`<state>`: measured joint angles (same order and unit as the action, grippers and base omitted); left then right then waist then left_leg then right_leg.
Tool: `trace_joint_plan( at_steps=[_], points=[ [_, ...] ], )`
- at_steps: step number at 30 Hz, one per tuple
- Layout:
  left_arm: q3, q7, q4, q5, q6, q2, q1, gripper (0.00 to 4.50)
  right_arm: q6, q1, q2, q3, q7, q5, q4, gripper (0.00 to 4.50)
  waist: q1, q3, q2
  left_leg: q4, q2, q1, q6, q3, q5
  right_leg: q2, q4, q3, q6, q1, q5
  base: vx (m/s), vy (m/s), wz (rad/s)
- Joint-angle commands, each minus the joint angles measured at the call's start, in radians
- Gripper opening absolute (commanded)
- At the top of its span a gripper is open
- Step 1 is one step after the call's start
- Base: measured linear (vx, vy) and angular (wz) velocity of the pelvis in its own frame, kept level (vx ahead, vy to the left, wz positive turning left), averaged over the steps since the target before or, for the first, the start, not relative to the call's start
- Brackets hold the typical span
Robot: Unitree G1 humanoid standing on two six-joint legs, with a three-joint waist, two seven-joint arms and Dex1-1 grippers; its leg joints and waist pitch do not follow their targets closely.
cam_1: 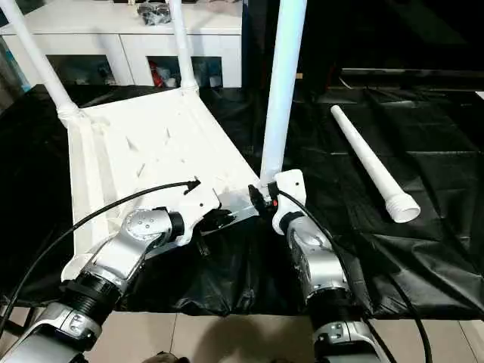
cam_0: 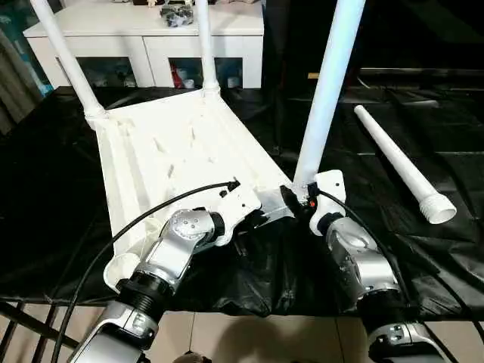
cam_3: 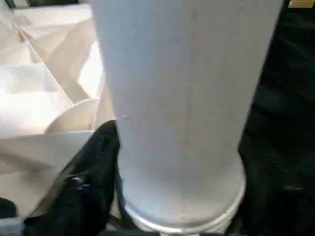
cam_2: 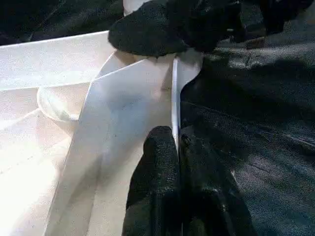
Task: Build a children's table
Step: Rotate leg to tighten
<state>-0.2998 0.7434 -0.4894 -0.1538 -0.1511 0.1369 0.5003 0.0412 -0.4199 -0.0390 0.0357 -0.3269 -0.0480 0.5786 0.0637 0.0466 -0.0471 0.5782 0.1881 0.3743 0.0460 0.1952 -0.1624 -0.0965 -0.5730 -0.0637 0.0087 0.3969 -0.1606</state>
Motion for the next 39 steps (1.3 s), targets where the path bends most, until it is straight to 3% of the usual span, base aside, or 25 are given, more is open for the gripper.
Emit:
trace_joint_plan(
  at_steps=[1,3,8,12,16,23,27,33,39],
  points=[
    [-0.045,0.002,0.032,0.022,0.043,-0.052,0.008,0.00,-0.009,-0.003,0.051,-0.062,-0.068,-0.020,-0.007,3.56,-0.005,-0.053,0.015,-0.081,0.032,-0.025,0.005,-0.032,-0.465,-0.050,0.100,0.023,-0.094,-0.013,-0.564,0.000,0.000,0.00],
    [-0.040,0.023,0.041,0.027,0.052,-0.032,0.000,0.00,-0.026,-0.008,0.029,-0.071,-0.080,-0.003,-0.012,3.84,-0.003,-0.054,0.014,-0.080,0.032,-0.024,0.002,-0.030,-0.453,-0.052,0.097,0.026,-0.101,-0.013,-0.551,0.000,0.000,0.00],
    [-0.022,0.103,0.065,0.047,0.075,0.039,-0.020,0.00,-0.047,-0.031,-0.070,-0.096,-0.192,0.026,0.009,3.84,0.003,-0.058,0.019,-0.079,0.034,-0.016,-0.012,-0.028,-0.397,-0.054,0.087,0.029,-0.122,-0.023,-0.493,0.000,0.000,0.00],
    [-0.013,0.182,0.082,0.079,0.091,0.087,-0.032,0.00,-0.042,-0.036,-0.143,-0.127,-0.370,0.004,0.003,3.84,0.006,-0.060,0.020,-0.074,0.036,-0.016,-0.031,-0.020,-0.357,-0.052,0.081,0.035,-0.151,-0.022,-0.430,0.000,0.000,0.00],
    [-0.013,0.243,0.089,0.093,0.099,0.126,-0.038,0.00,-0.043,-0.016,-0.202,-0.165,-0.555,-0.032,-0.046,3.84,0.011,-0.064,0.017,-0.073,0.040,-0.009,-0.048,-0.018,-0.297,-0.048,0.062,0.034,-0.191,-0.032,-0.317,0.000,0.000,0.00],
    [-0.016,0.334,0.095,0.118,0.113,0.182,-0.040,0.00,-0.039,0.005,-0.294,-0.239,-0.810,-0.069,-0.094,3.84,0.033,-0.071,0.016,-0.061,0.045,-0.012,-0.083,-0.011,-0.220,-0.045,0.044,0.033,-0.242,-0.033,-0.194,0.000,0.000,0.00],
    [-0.022,0.398,0.082,0.125,0.137,0.227,-0.035,0.00,-0.031,0.002,-0.339,-0.269,-0.942,-0.083,-0.116,3.49,0.039,-0.069,0.016,-0.062,0.047,-0.010,-0.082,-0.012,-0.234,-0.046,0.042,0.032,-0.245,-0.034,-0.208,0.000,0.000,0.00],
    [-0.020,0.425,0.075,0.128,0.143,0.248,-0.030,0.00,-0.044,-0.011,-0.340,-0.285,-0.962,-0.074,-0.108,3.04,0.045,-0.065,0.017,-0.068,0.047,-0.014,-0.046,-0.013,-0.284,-0.050,0.051,0.035,-0.224,-0.031,-0.296,0.000,0.000,0.00],
    [-0.023,0.429,0.081,0.133,0.140,0.250,-0.036,0.00,-0.037,0.006,-0.336,-0.289,-0.966,-0.083,-0.131,2.76,0.045,-0.068,0.016,-0.066,0.047,-0.013,-0.045,-0.013,-0.264,-0.048,0.047,0.035,-0.226,-0.032,-0.260,0.000,0.000,0.00]
  ],
)
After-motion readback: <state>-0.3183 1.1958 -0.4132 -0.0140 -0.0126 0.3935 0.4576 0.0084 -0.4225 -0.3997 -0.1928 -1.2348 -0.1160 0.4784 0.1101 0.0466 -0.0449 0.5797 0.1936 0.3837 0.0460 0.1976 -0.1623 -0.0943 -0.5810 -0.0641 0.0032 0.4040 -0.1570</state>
